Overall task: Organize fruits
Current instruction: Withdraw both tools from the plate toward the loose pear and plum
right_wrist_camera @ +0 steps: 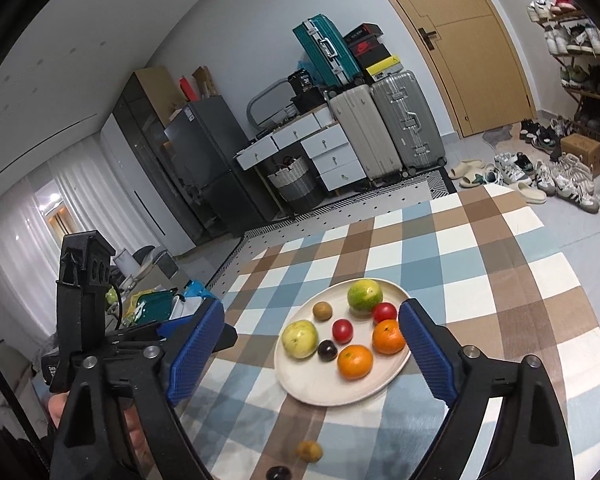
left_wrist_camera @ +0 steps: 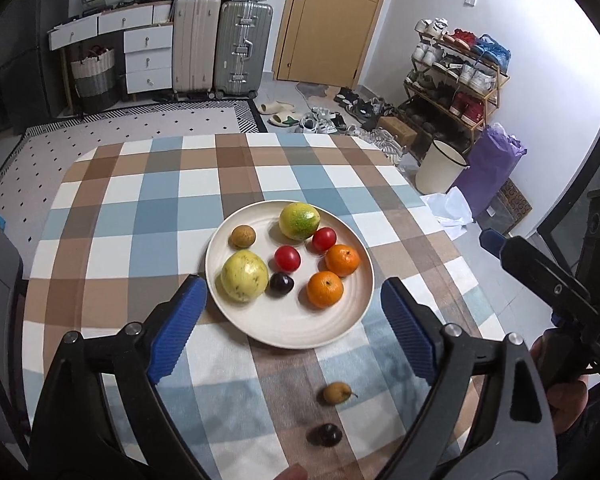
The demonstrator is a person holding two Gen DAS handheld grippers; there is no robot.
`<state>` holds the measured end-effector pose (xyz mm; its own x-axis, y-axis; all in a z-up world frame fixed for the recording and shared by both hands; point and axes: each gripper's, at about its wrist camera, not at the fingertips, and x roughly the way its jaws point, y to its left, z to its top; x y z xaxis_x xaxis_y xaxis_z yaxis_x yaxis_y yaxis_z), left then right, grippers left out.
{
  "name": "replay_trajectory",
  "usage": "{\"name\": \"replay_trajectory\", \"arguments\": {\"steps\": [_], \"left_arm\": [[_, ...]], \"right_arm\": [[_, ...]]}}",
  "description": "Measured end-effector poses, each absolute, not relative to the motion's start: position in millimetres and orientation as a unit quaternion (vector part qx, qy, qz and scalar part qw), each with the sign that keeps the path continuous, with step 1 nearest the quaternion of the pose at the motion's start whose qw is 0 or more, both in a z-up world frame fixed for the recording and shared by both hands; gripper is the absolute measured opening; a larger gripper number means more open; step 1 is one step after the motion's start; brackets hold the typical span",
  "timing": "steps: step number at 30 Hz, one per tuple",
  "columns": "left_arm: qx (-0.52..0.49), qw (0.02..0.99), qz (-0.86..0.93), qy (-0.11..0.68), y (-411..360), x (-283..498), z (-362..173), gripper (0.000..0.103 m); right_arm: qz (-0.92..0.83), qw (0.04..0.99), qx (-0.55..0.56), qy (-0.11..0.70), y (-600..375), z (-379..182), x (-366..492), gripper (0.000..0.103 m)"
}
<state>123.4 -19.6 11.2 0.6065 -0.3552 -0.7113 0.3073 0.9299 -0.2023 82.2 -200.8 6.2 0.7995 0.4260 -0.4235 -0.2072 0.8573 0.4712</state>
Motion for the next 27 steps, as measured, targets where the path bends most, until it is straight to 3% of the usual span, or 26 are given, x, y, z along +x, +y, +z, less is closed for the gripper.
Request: {"name": "replay_trajectory", "arguments": {"steps": [7,18,27], "left_arm": [[-0.038,0.905,-0.177,0.384,-9,90,16,0.1],[-0.027,0.917,-0.162,0.364,-8,54,11,0.102],[-0.043,0.906,-0.158,0.391,-5,41,-28,0.102]], "right_arm": [[0.179,0.93,0.189,0.259,-188,13,56,0.097],[0.191,0.936,0.157,0.25,-166,25,26,0.101],[0.185,0.945,0.115,0.244,-153,18,10,0.102]]}}
